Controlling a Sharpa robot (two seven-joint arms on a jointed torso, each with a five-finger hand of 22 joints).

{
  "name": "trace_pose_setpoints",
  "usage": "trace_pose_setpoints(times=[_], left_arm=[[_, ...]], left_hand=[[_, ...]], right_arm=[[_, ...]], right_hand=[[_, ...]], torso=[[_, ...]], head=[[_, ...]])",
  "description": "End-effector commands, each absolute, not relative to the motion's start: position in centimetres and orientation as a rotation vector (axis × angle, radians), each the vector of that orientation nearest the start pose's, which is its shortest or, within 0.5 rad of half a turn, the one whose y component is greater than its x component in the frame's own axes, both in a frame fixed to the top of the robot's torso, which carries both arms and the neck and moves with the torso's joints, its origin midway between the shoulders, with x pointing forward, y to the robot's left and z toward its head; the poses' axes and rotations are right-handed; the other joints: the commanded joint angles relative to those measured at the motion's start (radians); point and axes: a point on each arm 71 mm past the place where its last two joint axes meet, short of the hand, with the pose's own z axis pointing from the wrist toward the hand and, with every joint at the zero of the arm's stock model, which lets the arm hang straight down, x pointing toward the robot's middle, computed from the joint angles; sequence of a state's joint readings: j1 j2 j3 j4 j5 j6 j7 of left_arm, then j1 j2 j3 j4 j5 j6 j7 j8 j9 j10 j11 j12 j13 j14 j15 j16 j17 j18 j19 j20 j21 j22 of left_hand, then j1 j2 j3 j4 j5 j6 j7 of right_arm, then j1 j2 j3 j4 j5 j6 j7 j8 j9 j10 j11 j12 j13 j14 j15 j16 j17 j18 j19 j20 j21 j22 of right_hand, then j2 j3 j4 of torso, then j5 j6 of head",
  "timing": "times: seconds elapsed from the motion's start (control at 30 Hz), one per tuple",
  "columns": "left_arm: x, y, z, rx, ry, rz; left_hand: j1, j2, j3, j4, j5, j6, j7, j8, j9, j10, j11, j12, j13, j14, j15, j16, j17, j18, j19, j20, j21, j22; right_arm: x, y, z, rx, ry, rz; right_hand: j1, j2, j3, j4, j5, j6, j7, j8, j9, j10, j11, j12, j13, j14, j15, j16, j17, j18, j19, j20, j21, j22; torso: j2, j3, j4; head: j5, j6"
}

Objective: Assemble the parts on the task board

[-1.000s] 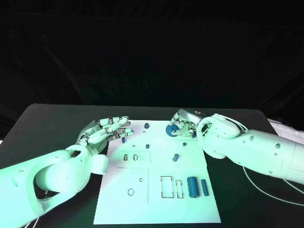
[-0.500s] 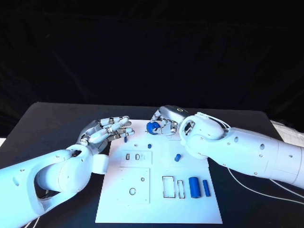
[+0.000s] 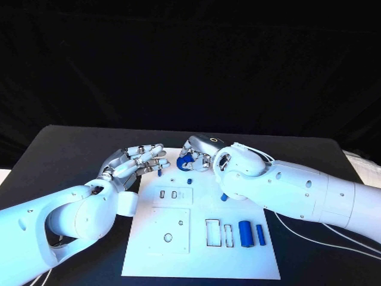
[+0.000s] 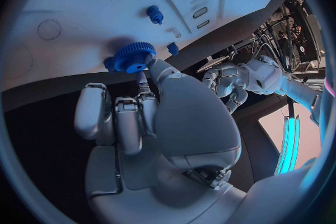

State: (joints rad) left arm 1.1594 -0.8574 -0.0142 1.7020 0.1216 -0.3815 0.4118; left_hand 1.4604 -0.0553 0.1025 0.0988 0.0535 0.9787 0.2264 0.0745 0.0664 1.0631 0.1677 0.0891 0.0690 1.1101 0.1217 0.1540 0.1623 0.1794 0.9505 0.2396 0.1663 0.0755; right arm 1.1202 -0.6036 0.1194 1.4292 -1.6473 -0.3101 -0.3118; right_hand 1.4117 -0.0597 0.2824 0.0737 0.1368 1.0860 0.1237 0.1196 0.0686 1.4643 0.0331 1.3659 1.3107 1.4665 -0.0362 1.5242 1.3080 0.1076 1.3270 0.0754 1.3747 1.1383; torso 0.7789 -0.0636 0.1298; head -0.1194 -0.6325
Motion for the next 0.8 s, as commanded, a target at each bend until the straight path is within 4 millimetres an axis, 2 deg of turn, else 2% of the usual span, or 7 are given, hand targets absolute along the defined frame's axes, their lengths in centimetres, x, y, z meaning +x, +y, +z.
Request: trace_pose_setpoints(times=[0.03,0.13,0.3,0.43,0.53,0.67,0.8], left_arm=[[45.09,16.73,-17.41,-1.259,1.422,-1.694],[45.09,16.74,-17.41,-1.259,1.423,-1.694],[45.09,16.77,-17.41,-1.259,1.422,-1.694],[45.08,16.75,-17.42,-1.260,1.426,-1.694],[45.07,16.73,-17.44,-1.261,1.430,-1.695],[45.06,16.74,-17.46,-1.262,1.434,-1.696],[45.06,16.80,-17.47,-1.263,1.435,-1.695]], left_hand=[[-0.002,0.010,0.000,-0.006,-0.004,-0.001,0.003,-0.005,-0.001,0.002,0.004,-0.006,-0.001,0.007,0.002,-0.003,0.001,0.004,0.007,-0.002,-0.006,-0.001],[-0.002,0.010,0.000,-0.006,-0.004,-0.002,0.004,-0.005,-0.001,0.002,0.004,-0.006,-0.001,0.007,0.003,-0.004,0.001,0.004,0.007,-0.002,-0.007,-0.001],[-0.002,0.010,0.000,-0.006,-0.004,-0.002,0.004,-0.005,-0.001,0.002,0.004,-0.006,-0.001,0.007,0.003,-0.004,0.001,0.004,0.007,-0.002,-0.007,-0.001],[-0.002,0.010,0.000,-0.007,-0.004,-0.002,0.004,-0.005,-0.001,0.002,0.005,-0.007,-0.001,0.007,0.003,-0.004,0.002,0.004,0.007,-0.002,-0.007,-0.001],[-0.002,0.010,0.000,-0.007,-0.004,-0.002,0.004,-0.005,-0.001,0.002,0.005,-0.007,-0.001,0.007,0.003,-0.004,0.002,0.004,0.007,-0.002,-0.007,-0.001],[-0.002,0.010,-0.001,-0.007,-0.004,-0.002,0.004,-0.006,-0.001,0.001,0.005,-0.007,-0.001,0.007,0.003,-0.005,0.002,0.004,0.007,-0.002,-0.007,-0.001],[-0.002,0.010,-0.001,-0.007,-0.004,-0.002,0.004,-0.006,-0.001,0.001,0.005,-0.007,-0.001,0.007,0.003,-0.005,0.002,0.004,0.007,-0.002,-0.007,-0.001]], right_arm=[[50.67,-11.48,-17.52,-0.156,1.605,0.552],[50.76,-11.46,-17.91,-0.159,1.620,0.543],[50.81,-11.46,-18.06,-0.156,1.617,0.541],[50.86,-11.50,-17.95,-0.138,1.593,0.546],[50.85,-11.51,-17.94,-0.130,1.587,0.554],[50.73,-11.63,-17.91,-0.123,1.583,0.567],[50.44,-11.93,-17.83,-0.109,1.555,0.589]], right_hand=[[-0.010,0.003,0.005,-0.001,-0.002,0.018,-0.013,-0.001,0.011,0.024,-0.008,-0.003,0.089,0.081,-0.007,0.000,0.147,-0.020,0.000,-0.007,0.002,-0.002],[-0.014,0.001,0.006,-0.002,-0.003,0.016,-0.012,-0.003,0.011,0.023,-0.008,-0.006,0.087,0.081,-0.007,-0.001,0.146,-0.020,-0.001,-0.007,0.002,-0.002],[-0.022,-0.008,0.008,-0.002,-0.006,0.006,-0.008,-0.012,0.007,0.015,-0.005,-0.024,0.075,0.080,-0.005,-0.003,0.142,-0.020,-0.004,-0.007,0.000,-0.005],[-0.042,-0.036,0.007,0.000,-0.017,-0.081,0.019,-0.058,-0.007,-0.007,0.017,-0.068,0.044,0.081,0.011,-0.001,0.146,-0.020,-0.009,0.003,-0.003,-0.010],[-0.047,-0.053,0.007,0.001,-0.007,-0.152,0.026,-0.061,-0.007,-0.015,0.025,-0.083,0.034,0.082,0.021,0.001,0.152,-0.020,-0.009,0.014,-0.002,-0.008],[-0.064,-0.070,-0.007,0.011,0.000,-0.172,0.028,-0.059,-0.005,-0.019,0.028,-0.090,0.031,0.082,0.024,0.002,0.153,-0.019,-0.010,0.019,-0.002,-0.008],[-0.067,-0.074,-0.012,0.015,0.000,-0.172,0.030,-0.058,-0.004,-0.016,0.029,-0.085,0.035,0.083,0.025,0.003,0.157,-0.019,-0.009,0.020,0.000,-0.004]], torso=[[0.001,-0.0007,0.0010],[0.001,0.0006,-0.0004],[0.000,0.0001,-0.0022],[0.000,0.0003,-0.0018],[0.000,0.0006,-0.0018],[0.000,0.0003,-0.0010],[0.001,0.0011,-0.0026]], head=[[0.001,-0.005],[0.003,-0.008],[0.003,-0.010],[0.001,-0.009],[0.000,-0.008],[-0.001,-0.009],[0.000,-0.011]])
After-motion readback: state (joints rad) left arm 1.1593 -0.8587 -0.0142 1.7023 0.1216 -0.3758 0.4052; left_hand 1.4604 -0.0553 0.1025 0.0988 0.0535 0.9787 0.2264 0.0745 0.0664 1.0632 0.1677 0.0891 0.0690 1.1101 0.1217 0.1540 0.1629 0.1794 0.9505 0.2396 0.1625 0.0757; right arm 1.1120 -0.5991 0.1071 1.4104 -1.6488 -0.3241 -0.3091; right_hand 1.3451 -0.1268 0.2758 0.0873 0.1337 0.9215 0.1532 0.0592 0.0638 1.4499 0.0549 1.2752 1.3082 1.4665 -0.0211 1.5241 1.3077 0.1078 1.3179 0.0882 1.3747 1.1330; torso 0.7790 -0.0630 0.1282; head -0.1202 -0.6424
